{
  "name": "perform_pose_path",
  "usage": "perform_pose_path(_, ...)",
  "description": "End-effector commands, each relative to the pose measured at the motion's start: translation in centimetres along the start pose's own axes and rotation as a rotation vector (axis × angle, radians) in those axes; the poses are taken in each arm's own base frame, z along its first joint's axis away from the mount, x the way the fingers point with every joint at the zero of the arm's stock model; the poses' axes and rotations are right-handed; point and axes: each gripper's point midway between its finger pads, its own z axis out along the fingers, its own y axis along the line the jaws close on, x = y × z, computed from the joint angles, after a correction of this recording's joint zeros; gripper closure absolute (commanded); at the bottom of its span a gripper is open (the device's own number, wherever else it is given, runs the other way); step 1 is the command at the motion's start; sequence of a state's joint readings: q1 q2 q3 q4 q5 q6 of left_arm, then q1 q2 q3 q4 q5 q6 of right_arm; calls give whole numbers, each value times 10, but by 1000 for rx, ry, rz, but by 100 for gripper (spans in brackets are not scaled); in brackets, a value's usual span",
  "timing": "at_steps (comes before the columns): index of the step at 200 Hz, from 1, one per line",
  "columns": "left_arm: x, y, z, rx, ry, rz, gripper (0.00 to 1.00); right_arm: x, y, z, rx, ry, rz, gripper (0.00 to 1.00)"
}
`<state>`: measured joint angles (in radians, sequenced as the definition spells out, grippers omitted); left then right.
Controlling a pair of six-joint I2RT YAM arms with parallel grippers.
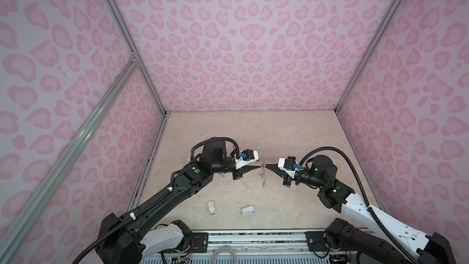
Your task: Put the keys on the keyring
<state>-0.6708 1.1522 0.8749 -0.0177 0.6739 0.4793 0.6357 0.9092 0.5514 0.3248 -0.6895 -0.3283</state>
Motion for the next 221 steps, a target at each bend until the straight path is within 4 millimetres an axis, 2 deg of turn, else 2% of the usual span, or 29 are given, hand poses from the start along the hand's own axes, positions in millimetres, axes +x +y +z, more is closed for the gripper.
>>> perform_pose_path(1,-24,-2,-2,21,-120,0,74,-14,1,1,-14,-59,-2,100)
perform_pose_path(103,-21,-21,5,95,-127,7,75,-23,3,0,-41,-79,-1,100)
perform_pose_path(135,-20,-22,9,92,-118,14,82,-24,4,0,-48,-80,2,100)
perform_pose_path(173,-21,-17,8,60,-100,33,96,-20,5,-1,-45,-63,7,100)
perform_pose_path(194,-22,-13,7,47,-70,49,96,-4,0,-6,6,34,-15,76)
perform_pose_path(206,-20,-12,7,46,-33,64,96,7,-2,-11,30,105,-27,68)
perform_pose_path(221,-15,-10,6,39,20,81,96,17,-4,-18,56,181,-34,63)
